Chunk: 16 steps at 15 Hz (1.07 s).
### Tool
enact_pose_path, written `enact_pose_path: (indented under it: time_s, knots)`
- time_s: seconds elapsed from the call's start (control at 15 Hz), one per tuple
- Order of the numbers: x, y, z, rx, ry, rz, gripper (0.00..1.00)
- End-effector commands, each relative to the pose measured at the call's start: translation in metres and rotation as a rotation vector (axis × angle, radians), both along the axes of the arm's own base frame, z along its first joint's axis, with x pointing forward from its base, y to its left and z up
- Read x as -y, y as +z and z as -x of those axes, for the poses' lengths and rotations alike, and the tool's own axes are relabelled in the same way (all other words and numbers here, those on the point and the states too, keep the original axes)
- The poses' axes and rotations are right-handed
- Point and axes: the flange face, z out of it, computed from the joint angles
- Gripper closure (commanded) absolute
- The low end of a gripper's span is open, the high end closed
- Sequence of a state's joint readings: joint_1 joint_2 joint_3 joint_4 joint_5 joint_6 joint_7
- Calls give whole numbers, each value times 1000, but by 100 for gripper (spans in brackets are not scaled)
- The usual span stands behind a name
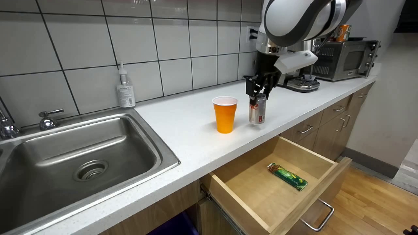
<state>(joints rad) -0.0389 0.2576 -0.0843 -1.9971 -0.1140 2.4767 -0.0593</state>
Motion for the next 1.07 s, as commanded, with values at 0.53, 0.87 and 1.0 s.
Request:
enact_pose_path:
  time_s: [0.53,0.87,1.0]
  knots:
    - [-55,-4,42,-20,31,-5,62]
    - [-72,-10,52,-40,61,-9,62]
    - [-80,-12,59,-52,86,-10,62]
